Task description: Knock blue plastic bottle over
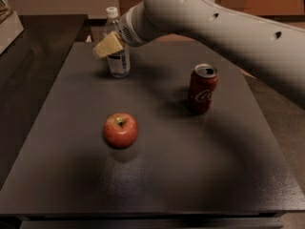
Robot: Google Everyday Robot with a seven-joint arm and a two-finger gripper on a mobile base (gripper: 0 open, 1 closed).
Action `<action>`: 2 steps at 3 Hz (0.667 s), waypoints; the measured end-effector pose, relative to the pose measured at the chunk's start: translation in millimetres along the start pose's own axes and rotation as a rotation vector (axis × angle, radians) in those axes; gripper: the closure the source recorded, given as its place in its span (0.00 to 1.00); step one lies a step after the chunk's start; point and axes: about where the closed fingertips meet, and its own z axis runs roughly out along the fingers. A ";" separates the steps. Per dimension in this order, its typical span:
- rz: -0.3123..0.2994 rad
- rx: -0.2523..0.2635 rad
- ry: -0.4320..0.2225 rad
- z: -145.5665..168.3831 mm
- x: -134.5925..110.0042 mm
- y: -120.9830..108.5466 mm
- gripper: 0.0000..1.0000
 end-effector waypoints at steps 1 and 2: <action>-0.015 -0.003 -0.006 1.3 -7.9 -2.0 0.41; -0.032 -0.010 -0.010 0.2 -12.2 -2.6 0.64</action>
Offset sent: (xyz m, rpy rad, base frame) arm 0.0088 0.0020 0.0142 -0.0165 -0.0315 0.0425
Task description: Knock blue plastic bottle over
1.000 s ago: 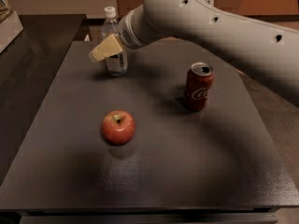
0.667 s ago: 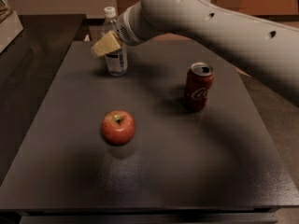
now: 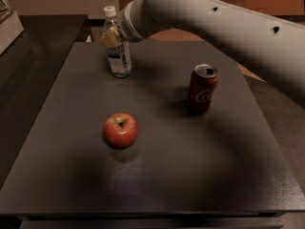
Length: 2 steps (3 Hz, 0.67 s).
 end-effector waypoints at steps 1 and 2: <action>-0.032 -0.011 -0.021 -8.4 -4.6 4.8 0.87; -0.087 -0.047 -0.017 -23.5 -18.9 12.8 1.00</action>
Offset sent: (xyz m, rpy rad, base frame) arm -0.0406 -0.0016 0.0417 -0.1084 -0.0030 0.1793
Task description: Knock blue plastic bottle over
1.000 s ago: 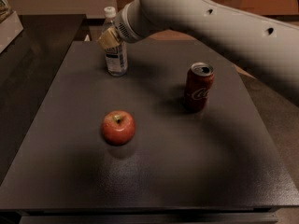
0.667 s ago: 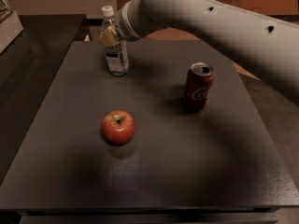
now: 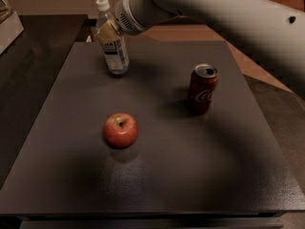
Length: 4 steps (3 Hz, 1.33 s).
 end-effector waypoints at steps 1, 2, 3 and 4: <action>-0.046 -0.048 0.073 -19.5 -2.7 0.4 1.00; -0.110 -0.090 0.173 -38.4 1.2 0.0 1.00; -0.190 -0.138 0.295 -48.6 13.2 7.5 1.00; -0.290 -0.190 0.417 -51.6 26.9 21.7 1.00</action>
Offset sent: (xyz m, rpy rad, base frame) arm -0.0425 -0.0529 0.0209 -0.3517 0.1676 0.1689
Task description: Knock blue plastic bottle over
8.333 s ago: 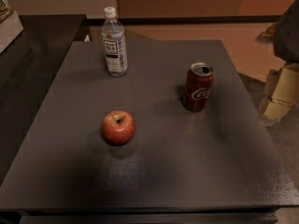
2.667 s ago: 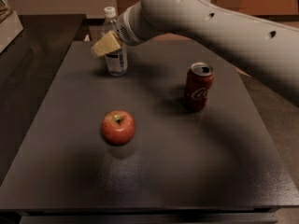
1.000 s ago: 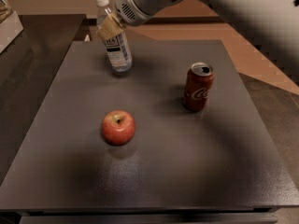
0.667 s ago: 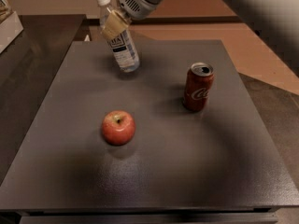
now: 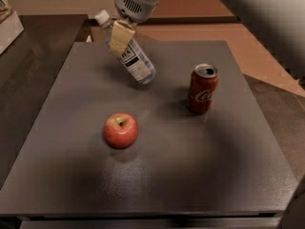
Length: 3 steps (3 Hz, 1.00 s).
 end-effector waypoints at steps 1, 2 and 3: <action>-0.105 -0.048 0.110 6.2 5.2 17.2 1.00; -0.200 -0.074 0.202 12.9 6.5 29.5 1.00; -0.286 -0.067 0.293 21.4 7.7 37.7 1.00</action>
Offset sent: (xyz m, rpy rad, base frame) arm -0.0353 0.0096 -0.0324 -0.4154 0.0545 0.2486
